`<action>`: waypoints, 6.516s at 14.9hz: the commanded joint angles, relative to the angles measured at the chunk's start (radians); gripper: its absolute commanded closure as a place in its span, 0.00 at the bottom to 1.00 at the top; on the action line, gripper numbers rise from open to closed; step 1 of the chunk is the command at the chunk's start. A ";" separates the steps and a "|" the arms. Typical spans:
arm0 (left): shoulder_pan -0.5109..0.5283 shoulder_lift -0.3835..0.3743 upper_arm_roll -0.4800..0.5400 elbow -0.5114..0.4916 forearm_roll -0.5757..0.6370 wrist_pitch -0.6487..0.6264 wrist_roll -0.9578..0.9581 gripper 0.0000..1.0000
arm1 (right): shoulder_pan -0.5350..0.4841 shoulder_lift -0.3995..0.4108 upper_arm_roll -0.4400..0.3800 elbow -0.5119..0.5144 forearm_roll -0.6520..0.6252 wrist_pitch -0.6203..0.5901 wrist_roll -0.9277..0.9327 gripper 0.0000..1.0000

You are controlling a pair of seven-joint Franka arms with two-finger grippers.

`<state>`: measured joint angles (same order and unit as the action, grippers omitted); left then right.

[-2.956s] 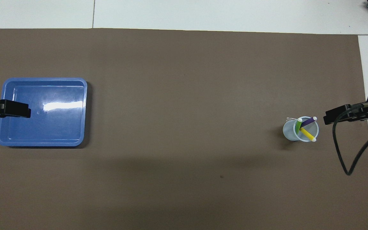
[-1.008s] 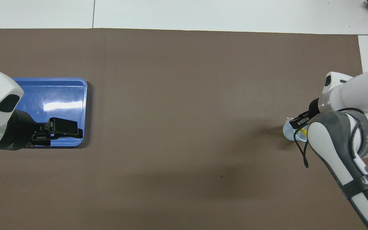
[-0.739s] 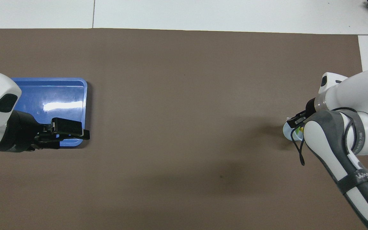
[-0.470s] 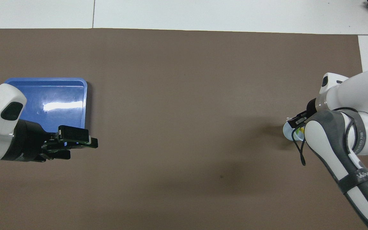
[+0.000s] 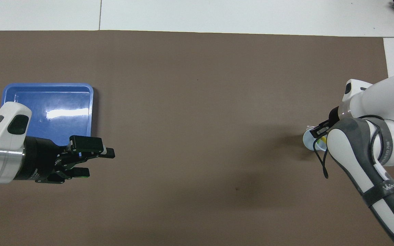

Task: Right arm passes pens to left for tray arrangement
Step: 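Pull the green pen from the cup with the right gripper while the left gripper opens, then carry the green pen toward the open left gripper with the right gripper, then close the left gripper on the green pen and open the right gripper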

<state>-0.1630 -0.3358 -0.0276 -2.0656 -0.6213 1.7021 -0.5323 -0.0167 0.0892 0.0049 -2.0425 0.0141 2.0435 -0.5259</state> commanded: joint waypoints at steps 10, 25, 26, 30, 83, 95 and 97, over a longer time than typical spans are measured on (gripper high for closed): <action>-0.018 -0.060 -0.146 -0.126 -0.124 0.281 -0.477 0.00 | -0.019 -0.009 0.004 -0.015 -0.005 0.011 -0.037 0.66; -0.004 -0.051 -0.147 -0.110 -0.123 0.277 -0.588 0.00 | -0.043 -0.032 0.001 0.252 -0.008 -0.235 -0.039 1.00; -0.006 -0.051 -0.147 -0.111 -0.107 0.275 -0.586 0.00 | -0.043 -0.042 0.001 0.287 -0.008 -0.258 -0.037 1.00; -0.004 -0.052 -0.146 -0.104 -0.107 0.258 -0.613 0.00 | -0.031 -0.092 0.007 0.338 0.023 -0.290 0.048 1.00; -0.193 0.136 -0.147 -0.024 -0.130 0.783 -1.045 0.23 | 0.304 -0.203 0.242 0.073 0.761 0.411 1.363 1.00; -0.201 0.130 -0.149 -0.041 -0.130 0.797 -1.040 0.58 | 0.304 -0.203 0.242 0.073 0.761 0.406 1.359 1.00; -0.193 0.130 -0.149 -0.039 -0.130 0.795 -1.042 0.76 | 0.304 -0.203 0.242 0.073 0.761 0.406 1.359 1.00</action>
<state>-0.3613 -0.2070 -0.1815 -2.1071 -0.7512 2.4968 -1.5858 0.2888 -0.0867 0.2428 -1.9437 0.7408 2.4556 0.8419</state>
